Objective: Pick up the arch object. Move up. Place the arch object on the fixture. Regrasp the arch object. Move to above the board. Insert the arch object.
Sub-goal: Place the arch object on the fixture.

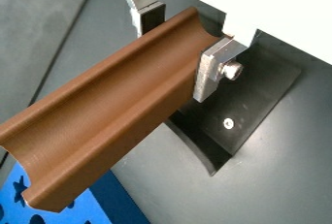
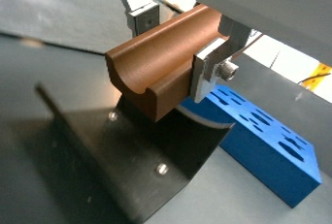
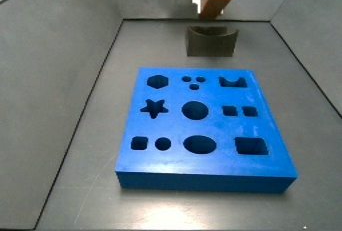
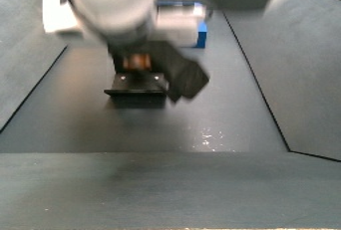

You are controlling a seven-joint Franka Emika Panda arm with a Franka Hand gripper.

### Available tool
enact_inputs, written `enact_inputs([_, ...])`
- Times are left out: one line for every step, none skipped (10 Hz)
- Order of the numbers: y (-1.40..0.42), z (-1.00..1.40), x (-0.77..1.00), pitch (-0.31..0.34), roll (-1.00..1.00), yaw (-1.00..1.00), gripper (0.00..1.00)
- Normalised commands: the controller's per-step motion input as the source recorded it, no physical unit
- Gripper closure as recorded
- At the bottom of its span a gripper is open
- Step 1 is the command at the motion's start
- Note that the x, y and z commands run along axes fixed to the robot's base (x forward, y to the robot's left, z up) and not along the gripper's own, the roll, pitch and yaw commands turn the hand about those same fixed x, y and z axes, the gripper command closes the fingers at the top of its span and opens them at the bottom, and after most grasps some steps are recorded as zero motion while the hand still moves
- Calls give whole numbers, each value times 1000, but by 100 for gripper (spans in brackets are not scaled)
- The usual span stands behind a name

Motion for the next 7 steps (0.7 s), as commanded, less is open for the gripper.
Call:
enact_inputs([116,-1000,174,-8,-464,-93,100])
enact_inputs([114,-984,177,1,-307,-81,100])
enact_inputs([83,-768,145,1,-221,-70,100])
enact_inputs([66,-494,102,-10,-174,-67,100])
enact_inputs([82,-332,75,-19,-127,-58,100])
enact_inputs([111,-293,55,-23,-110,-54,100])
enact_inputs([111,-293,55,-23,-110,-54,100])
